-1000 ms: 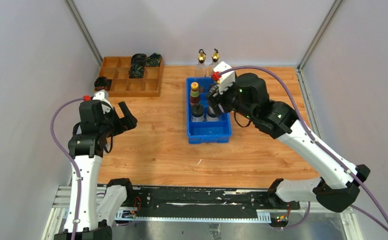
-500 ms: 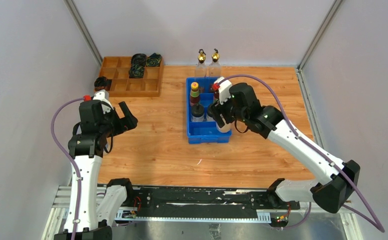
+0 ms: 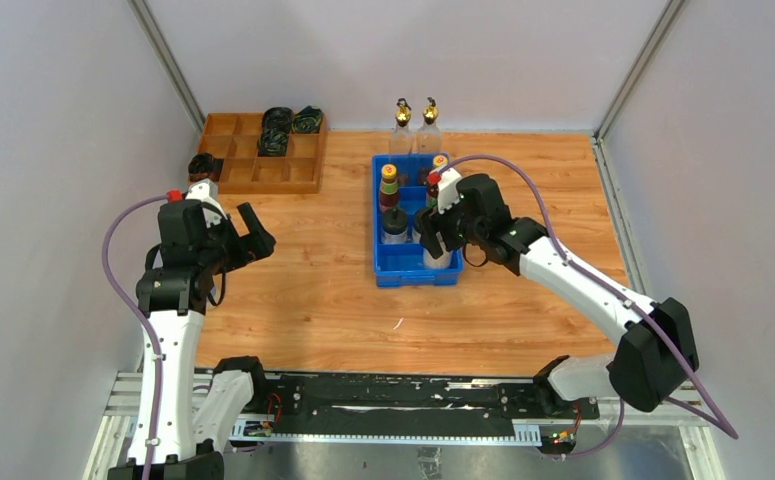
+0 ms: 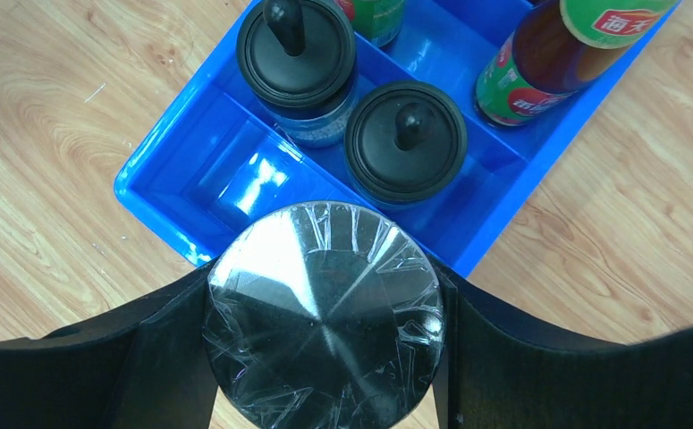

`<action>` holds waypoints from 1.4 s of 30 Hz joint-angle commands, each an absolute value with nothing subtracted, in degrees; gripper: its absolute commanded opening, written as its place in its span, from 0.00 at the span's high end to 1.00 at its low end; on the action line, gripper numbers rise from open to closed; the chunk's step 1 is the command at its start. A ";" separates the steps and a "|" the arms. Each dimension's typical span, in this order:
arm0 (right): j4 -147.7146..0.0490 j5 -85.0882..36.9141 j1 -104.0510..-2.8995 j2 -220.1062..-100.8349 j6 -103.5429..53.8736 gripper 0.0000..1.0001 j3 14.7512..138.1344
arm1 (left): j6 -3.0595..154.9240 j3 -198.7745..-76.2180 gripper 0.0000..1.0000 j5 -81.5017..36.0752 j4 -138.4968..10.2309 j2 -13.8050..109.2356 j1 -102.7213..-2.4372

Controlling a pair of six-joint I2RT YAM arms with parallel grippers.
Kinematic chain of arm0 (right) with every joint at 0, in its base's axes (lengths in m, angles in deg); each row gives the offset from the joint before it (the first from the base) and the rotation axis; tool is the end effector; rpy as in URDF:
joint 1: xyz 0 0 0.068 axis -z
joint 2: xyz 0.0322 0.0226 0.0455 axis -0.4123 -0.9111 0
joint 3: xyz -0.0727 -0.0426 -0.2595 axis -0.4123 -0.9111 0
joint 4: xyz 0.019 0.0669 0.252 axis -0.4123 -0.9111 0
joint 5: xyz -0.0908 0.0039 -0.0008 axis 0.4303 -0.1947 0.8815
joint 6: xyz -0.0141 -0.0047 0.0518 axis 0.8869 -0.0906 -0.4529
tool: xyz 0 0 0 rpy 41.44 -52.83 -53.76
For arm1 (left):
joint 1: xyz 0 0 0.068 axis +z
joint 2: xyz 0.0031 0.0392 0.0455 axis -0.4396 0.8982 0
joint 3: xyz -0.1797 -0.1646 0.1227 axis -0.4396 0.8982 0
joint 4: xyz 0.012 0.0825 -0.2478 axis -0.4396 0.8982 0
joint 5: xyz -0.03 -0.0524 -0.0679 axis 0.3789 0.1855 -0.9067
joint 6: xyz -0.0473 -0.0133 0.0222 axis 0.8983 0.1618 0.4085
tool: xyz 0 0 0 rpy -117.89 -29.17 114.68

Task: Organize the condiment bottles
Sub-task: Place the bottle in the storage box.

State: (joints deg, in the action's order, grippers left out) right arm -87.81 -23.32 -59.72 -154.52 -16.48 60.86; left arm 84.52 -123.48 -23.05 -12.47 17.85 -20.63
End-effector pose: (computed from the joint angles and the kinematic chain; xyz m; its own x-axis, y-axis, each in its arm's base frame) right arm 0.2417 0.1768 0.3088 -0.3855 -0.3064 -0.8703 -0.6701 0.7414 0.0358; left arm 0.1481 0.0087 0.3484 -0.5703 -0.3969 -0.7192 -0.1828 0.9149 -0.3600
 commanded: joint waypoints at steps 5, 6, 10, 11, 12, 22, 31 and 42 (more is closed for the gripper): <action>-82.25 -25.36 -58.76 -156.05 -17.67 0.51 59.40 | 83.94 -123.61 0.00 -24.14 -12.99 17.54 -20.38; -82.21 -24.99 -58.74 -156.25 -18.79 0.51 59.05 | 83.88 -123.48 0.00 -24.27 -12.99 17.55 -20.37; -81.64 -24.64 -58.75 -157.18 -19.39 0.52 57.42 | 83.95 -123.47 0.00 -24.33 -12.99 17.46 -20.35; -81.37 -24.63 -58.80 -157.44 -19.61 0.51 57.07 | 83.95 -123.49 0.00 -24.35 -12.99 17.43 -20.36; -81.19 -24.62 -58.80 -157.74 -19.78 0.51 56.73 | 83.95 -123.51 0.00 -24.37 -12.96 17.48 -20.37; -84.22 -23.26 -58.79 -158.17 -20.99 0.15 56.93 | 82.95 -123.91 0.00 -24.22 -12.90 18.33 -20.37; -94.36 -18.14 -58.82 -150.62 -23.03 0.00 61.83 | 79.80 -127.68 0.00 -21.48 -11.59 22.13 -21.02; -106.81 -23.03 -59.45 -143.34 -24.85 0.00 68.75 | 79.51 -134.33 0.00 7.44 -7.43 27.78 -23.47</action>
